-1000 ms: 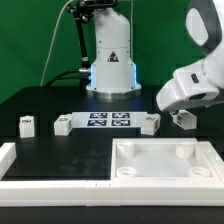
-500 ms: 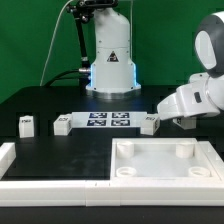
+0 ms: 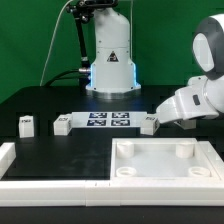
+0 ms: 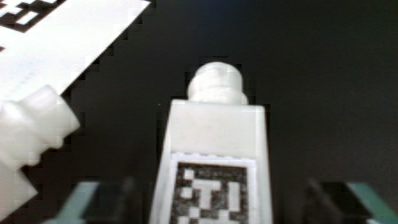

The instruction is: Assemble one leg

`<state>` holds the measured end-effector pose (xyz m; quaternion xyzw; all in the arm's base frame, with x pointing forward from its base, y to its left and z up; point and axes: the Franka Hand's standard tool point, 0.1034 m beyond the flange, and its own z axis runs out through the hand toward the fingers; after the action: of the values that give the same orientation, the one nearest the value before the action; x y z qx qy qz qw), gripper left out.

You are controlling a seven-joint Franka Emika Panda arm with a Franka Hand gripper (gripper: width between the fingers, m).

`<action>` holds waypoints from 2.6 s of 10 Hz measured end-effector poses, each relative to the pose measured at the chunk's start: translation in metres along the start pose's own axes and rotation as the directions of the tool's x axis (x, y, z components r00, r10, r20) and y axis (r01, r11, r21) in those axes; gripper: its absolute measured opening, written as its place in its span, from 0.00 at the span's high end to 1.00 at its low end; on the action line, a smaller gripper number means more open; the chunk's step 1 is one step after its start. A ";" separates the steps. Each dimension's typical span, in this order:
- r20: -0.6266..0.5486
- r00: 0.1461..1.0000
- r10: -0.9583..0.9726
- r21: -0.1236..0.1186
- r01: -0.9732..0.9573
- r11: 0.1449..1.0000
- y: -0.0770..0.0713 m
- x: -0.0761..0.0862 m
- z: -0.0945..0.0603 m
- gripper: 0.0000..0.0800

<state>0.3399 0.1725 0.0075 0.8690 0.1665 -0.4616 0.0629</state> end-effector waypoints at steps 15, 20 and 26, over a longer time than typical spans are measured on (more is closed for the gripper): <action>-0.113 0.993 0.035 0.004 -0.034 0.999 0.006 -0.019 -0.041 0.64; -0.441 0.892 0.097 0.060 -0.078 0.995 0.039 -0.026 -0.084 0.64; -0.785 0.616 0.065 0.045 -0.048 0.998 0.047 -0.025 -0.113 0.64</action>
Offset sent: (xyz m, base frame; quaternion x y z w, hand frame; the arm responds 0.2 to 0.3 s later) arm 0.0000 0.0000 0.0000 0.0000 0.0000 0.0000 1.0000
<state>0.4322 0.1523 0.0899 0.9887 0.1454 -0.0350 -0.0099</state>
